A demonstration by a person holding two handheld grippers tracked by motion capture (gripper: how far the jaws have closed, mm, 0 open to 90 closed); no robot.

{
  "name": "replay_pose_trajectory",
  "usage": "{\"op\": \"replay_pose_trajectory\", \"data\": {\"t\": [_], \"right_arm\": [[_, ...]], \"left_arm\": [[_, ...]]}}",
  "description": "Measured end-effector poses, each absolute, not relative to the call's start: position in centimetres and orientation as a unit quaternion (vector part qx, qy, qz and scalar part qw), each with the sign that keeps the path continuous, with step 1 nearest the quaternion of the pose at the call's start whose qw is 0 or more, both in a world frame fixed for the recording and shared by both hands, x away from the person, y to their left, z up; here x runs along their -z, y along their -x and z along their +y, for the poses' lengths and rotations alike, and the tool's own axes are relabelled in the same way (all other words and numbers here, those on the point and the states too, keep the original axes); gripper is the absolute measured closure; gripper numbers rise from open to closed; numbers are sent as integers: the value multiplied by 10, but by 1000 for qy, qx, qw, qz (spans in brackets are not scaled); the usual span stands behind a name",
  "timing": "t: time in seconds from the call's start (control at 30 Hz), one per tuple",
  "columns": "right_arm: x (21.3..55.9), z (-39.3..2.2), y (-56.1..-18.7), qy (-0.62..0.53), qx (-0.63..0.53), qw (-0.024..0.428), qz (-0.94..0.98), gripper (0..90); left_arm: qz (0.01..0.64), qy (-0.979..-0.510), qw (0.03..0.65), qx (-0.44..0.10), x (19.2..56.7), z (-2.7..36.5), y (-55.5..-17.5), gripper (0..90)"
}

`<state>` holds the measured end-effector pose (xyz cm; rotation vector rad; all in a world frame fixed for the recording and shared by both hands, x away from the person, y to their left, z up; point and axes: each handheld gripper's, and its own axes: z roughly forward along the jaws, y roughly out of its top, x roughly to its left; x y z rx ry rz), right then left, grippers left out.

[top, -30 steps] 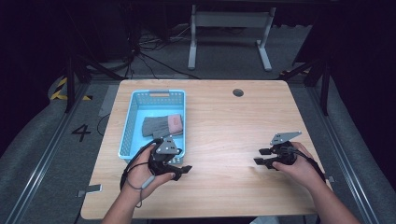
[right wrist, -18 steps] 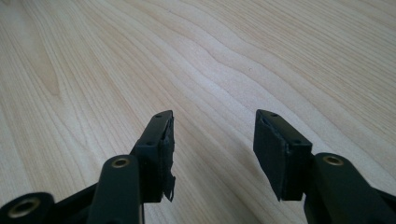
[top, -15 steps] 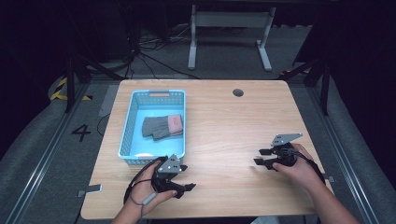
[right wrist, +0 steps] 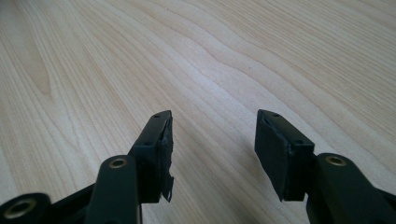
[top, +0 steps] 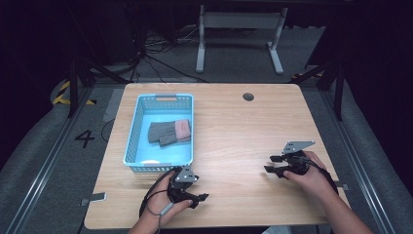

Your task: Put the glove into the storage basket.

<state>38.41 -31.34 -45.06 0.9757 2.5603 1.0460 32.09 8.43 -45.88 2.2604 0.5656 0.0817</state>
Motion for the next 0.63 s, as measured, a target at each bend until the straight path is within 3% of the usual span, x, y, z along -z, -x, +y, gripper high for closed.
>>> {"op": "replay_pose_trajectory", "data": {"t": [0.17, 0.4, 0.63], "right_arm": [[453, -313, -384, -332, -358, 114, 865, 472], [455, -312, -385, -336, -360, 120, 862, 446], [454, -313, -385, -337, -362, 126, 860, 435]], "left_arm": [[216, -897, 381, -54, 462, 83, -321, 280], [207, -899, 382, -47, 463, 80, -322, 190], [217, -895, 387, -43, 465, 86, -324, 171]]}}
